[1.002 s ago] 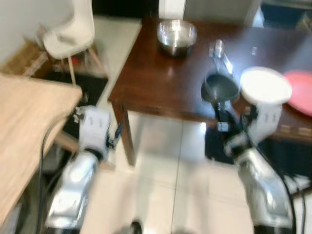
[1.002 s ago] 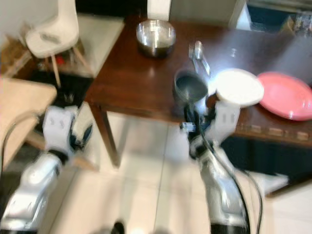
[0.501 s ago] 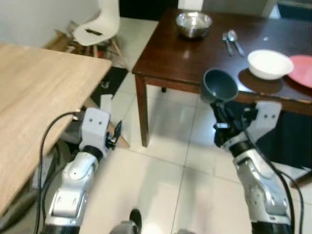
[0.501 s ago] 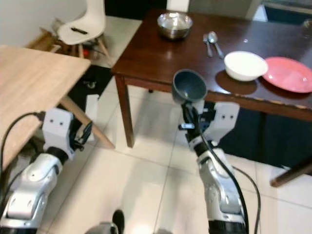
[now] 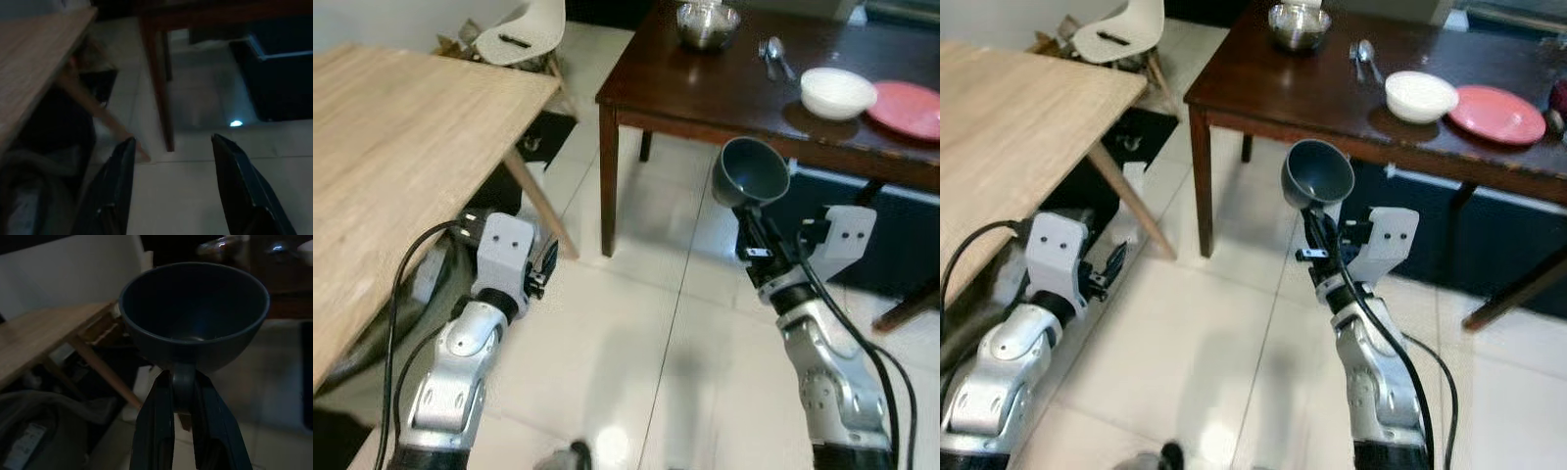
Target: Setting the table
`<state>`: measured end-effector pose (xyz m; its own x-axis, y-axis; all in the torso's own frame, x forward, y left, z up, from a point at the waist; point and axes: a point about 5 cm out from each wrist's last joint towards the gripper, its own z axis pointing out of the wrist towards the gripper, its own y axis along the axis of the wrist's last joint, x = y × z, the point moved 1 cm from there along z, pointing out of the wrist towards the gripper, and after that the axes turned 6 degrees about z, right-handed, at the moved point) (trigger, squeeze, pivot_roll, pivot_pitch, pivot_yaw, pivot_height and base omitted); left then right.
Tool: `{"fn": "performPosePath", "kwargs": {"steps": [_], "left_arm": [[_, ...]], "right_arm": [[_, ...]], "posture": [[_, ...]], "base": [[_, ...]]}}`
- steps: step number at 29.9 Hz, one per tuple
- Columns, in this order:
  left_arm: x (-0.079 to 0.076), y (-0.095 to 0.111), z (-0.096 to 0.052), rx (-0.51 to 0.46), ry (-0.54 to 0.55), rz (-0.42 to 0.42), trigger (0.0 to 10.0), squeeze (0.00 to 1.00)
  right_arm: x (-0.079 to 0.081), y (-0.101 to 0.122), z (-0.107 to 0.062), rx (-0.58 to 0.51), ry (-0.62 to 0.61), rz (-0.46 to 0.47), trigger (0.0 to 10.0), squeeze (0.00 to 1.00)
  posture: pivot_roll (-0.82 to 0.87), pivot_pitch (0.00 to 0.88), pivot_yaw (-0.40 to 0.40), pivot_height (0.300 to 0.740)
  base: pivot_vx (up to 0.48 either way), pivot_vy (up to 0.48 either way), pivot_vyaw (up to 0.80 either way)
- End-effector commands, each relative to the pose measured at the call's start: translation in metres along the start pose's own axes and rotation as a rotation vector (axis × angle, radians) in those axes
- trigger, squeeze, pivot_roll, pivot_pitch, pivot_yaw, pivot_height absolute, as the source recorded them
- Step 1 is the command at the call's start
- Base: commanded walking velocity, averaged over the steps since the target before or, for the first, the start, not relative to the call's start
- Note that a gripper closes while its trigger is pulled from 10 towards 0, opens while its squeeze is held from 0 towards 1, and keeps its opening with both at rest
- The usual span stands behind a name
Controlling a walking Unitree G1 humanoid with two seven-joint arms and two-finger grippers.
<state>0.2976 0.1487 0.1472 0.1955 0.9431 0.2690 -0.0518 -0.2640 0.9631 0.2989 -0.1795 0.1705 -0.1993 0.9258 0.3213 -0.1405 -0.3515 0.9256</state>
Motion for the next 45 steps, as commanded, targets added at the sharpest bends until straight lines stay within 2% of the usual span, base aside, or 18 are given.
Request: {"fn": "performPosePath", "kwargs": {"steps": [1,6,13,24,45], "left_arm": [[-0.002,-0.003,0.000,0.013,-0.013,0.010,10.0,0.00],[-0.003,-0.003,0.000,0.014,-0.014,0.011,10.0,0.00],[-0.004,-0.003,0.000,0.016,-0.019,0.003,10.0,0.00],[-0.005,-0.002,0.000,0.014,-0.027,-0.004,10.0,0.00],[-0.005,-0.003,0.000,0.022,-0.022,0.002,10.0,0.00]], "right_arm": [[-0.003,0.001,-0.002,-0.009,-0.014,0.003,10.0,0.00],[-0.003,0.001,-0.002,-0.010,-0.013,0.015,10.0,0.00],[-0.005,0.006,-0.001,-0.038,-0.020,0.110,10.0,0.00],[-0.010,0.006,-0.001,-0.033,-0.051,0.118,10.0,0.00],[-0.012,0.007,0.000,-0.028,-0.053,0.117,10.0,0.00]], "posture": [[-0.12,0.027,0.062,0.740],[-0.12,0.027,0.062,0.740],[-0.11,0.032,0.064,0.740],[-0.11,0.032,0.063,0.740],[-0.11,0.035,0.062,0.740]], "base": [[-0.368,0.000,0.00],[-0.355,0.000,0.00],[-0.083,0.000,0.00],[0.000,0.000,0.77],[0.000,0.000,0.76]]}}
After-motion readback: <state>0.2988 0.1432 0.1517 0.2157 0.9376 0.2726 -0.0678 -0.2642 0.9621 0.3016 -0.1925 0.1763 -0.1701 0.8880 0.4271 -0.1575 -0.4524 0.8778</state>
